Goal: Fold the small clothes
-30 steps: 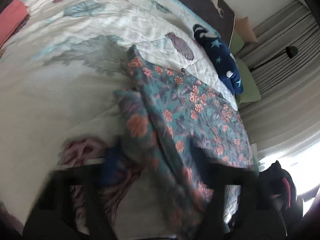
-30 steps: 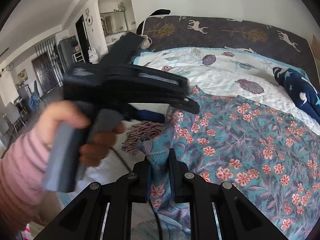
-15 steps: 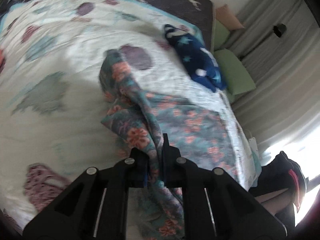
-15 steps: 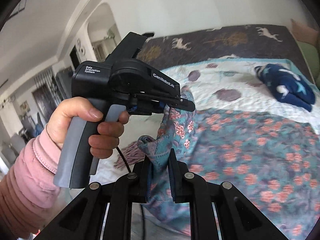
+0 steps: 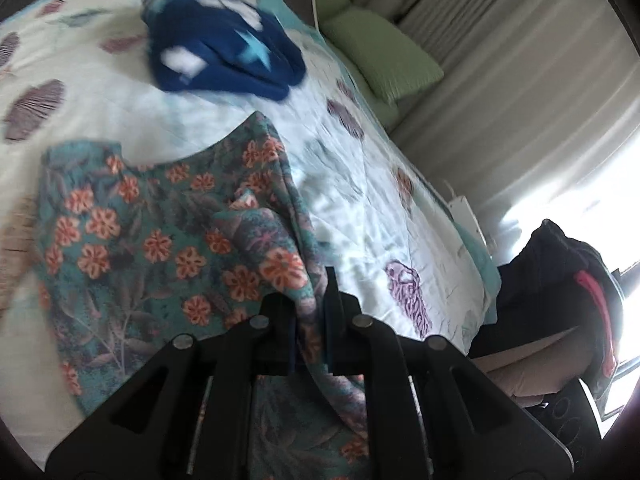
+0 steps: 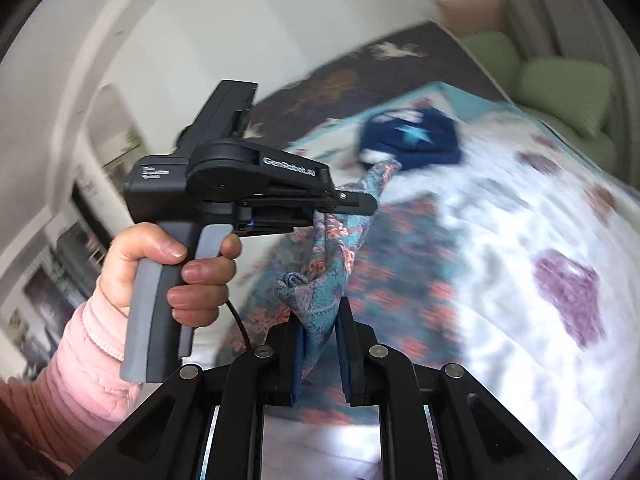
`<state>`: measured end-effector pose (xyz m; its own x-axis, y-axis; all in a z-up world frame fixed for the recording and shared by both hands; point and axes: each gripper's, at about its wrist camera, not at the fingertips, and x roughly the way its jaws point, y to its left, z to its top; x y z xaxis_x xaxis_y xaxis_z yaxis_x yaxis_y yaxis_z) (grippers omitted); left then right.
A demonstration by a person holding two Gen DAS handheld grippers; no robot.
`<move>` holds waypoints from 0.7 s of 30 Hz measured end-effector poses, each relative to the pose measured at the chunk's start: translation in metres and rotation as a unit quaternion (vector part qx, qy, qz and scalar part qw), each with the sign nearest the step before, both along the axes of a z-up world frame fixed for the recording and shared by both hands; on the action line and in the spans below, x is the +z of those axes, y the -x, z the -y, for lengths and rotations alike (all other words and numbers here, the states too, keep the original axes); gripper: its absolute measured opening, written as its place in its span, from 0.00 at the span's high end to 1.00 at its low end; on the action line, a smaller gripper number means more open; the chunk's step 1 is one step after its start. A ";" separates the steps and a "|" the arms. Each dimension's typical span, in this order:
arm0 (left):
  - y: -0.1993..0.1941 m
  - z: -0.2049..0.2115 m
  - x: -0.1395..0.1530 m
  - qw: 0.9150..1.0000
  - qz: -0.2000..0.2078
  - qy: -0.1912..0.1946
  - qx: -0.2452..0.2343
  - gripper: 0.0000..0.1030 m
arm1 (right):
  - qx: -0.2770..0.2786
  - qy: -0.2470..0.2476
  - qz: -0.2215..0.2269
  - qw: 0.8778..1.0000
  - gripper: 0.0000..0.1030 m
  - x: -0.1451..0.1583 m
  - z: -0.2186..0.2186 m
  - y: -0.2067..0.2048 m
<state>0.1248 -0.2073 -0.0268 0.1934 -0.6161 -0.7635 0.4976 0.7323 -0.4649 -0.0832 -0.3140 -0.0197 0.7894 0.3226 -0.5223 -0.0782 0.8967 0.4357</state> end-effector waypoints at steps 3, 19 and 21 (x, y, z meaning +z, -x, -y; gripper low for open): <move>0.003 0.025 -0.011 0.999 0.005 -0.036 -0.004 0.89 | -0.023 -0.024 -0.028 0.999 0.87 -0.015 0.025 0.002; 0.018 0.035 -0.005 0.999 0.010 -0.039 -0.020 0.75 | -0.041 -0.088 -0.080 0.992 0.88 -0.049 0.060 0.030; 0.026 0.019 0.006 0.999 0.027 -0.035 -0.012 0.68 | -0.035 -0.098 -0.086 0.991 0.88 -0.052 0.063 0.034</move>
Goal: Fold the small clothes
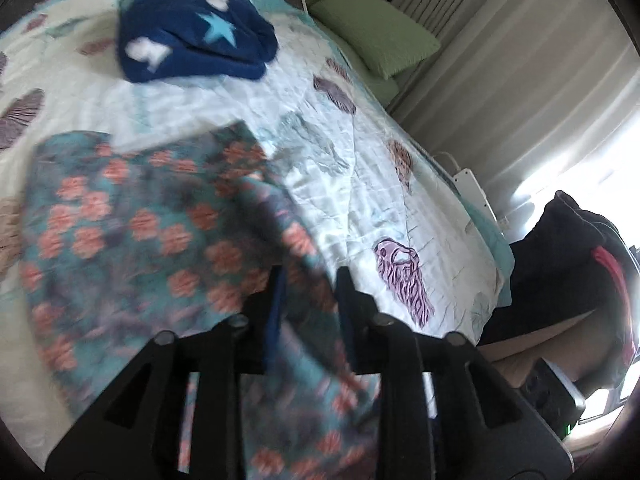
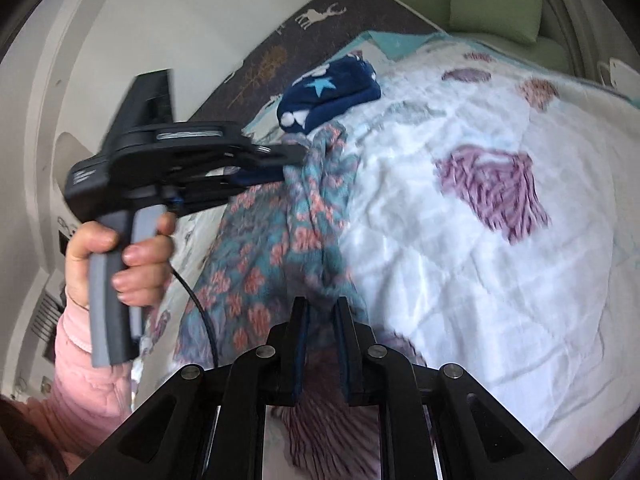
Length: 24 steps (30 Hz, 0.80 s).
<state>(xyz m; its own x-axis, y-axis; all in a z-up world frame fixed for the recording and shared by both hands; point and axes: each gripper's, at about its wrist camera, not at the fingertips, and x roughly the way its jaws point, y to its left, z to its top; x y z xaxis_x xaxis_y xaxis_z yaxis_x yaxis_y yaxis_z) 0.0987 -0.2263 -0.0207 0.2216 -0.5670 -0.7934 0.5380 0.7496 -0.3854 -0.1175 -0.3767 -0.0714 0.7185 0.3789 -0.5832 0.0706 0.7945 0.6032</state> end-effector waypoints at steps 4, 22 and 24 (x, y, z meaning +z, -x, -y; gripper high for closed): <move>0.030 -0.057 0.027 0.997 0.072 0.003 0.026 0.47 | 0.018 -0.023 0.011 1.000 0.88 0.004 0.006 0.011; 0.164 -0.156 -0.030 0.976 0.181 -0.119 0.036 0.28 | -0.011 0.037 0.014 0.999 0.35 0.022 0.005 -0.003; 0.161 -0.141 -0.041 0.965 0.203 -0.162 0.036 0.28 | 0.004 0.038 0.004 0.999 0.35 0.019 -0.002 -0.008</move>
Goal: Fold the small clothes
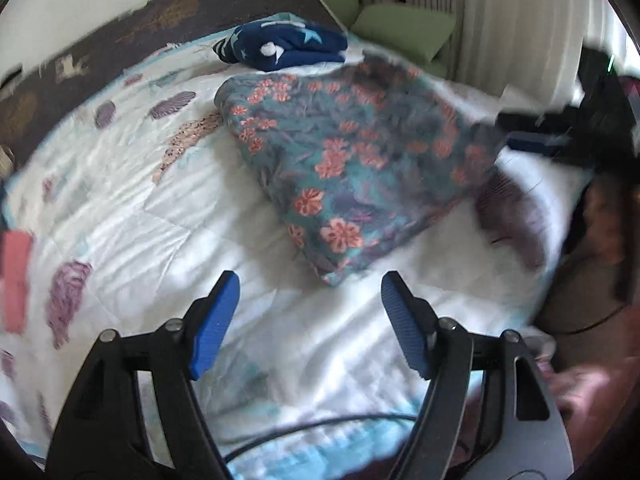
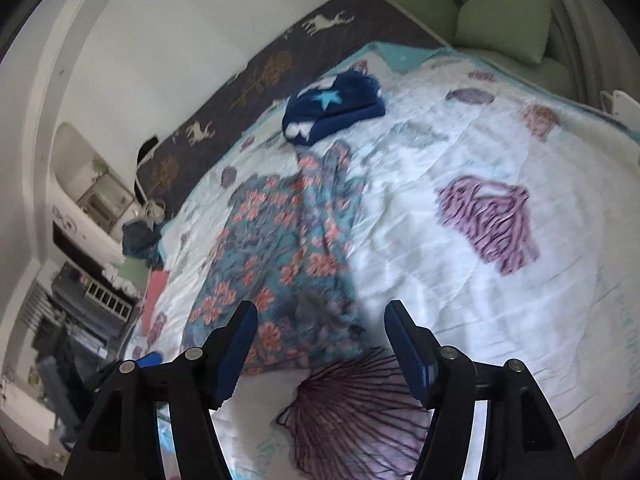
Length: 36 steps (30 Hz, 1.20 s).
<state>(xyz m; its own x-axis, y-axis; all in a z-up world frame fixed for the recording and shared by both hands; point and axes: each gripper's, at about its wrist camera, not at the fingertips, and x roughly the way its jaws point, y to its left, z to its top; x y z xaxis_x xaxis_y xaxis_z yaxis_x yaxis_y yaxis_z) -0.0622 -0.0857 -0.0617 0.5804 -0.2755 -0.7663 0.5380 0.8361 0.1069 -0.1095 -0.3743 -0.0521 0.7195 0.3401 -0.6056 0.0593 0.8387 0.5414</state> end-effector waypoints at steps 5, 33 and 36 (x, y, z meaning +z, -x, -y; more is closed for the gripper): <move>-0.022 0.000 -0.003 0.999 -0.004 0.024 0.034 0.66 | -0.006 -0.019 -0.020 1.000 0.44 -0.005 -0.003 -0.015; -0.086 0.031 0.018 0.988 -0.082 0.133 -0.002 0.93 | 0.060 0.003 0.010 0.998 0.73 0.035 -0.017 -0.103; -0.107 0.037 -0.015 0.984 -0.121 0.129 0.030 0.93 | 0.041 0.014 -0.035 0.998 0.73 0.010 -0.017 -0.142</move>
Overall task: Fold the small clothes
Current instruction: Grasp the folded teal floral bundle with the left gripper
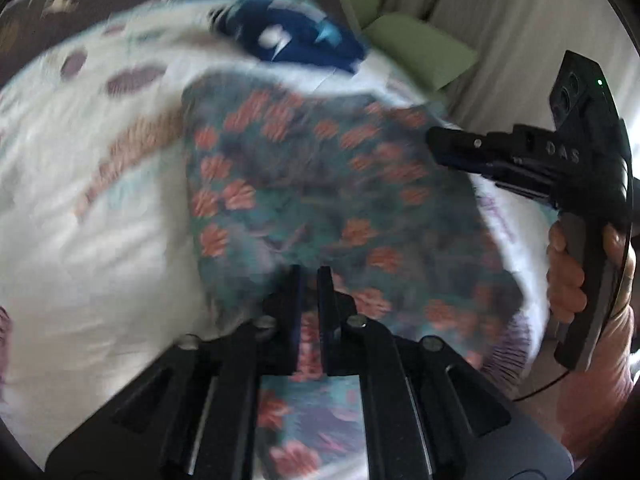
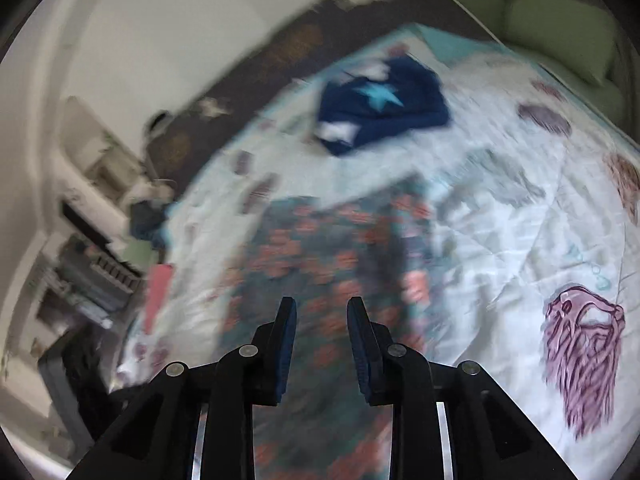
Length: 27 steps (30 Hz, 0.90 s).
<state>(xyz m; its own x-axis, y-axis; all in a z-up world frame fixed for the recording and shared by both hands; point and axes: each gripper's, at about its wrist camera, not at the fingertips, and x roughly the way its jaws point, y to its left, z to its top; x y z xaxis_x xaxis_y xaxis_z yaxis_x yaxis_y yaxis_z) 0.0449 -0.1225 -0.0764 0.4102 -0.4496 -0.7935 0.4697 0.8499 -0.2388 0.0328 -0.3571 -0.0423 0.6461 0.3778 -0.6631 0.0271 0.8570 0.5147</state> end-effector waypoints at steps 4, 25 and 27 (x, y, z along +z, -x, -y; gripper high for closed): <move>-0.005 -0.015 -0.010 0.998 -0.019 0.058 0.001 0.93 | -0.038 -0.062 -0.052 0.996 0.96 -0.052 0.040 -0.024; 0.004 -0.020 0.026 0.998 0.027 0.057 -0.017 0.40 | -0.025 -0.046 -0.061 0.997 0.37 -0.039 0.060 0.021; -0.003 -0.035 0.040 0.996 0.070 0.052 0.015 0.26 | -0.019 -0.050 -0.059 0.997 0.33 -0.040 0.058 0.021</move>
<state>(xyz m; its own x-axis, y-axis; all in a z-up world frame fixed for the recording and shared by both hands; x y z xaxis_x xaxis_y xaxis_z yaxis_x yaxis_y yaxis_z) 0.0476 -0.0873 -0.0362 0.5285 -0.5123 -0.6770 0.4796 0.8382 -0.2599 0.0117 -0.4152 -0.0827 0.5803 0.4226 -0.6962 0.1244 0.7988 0.5886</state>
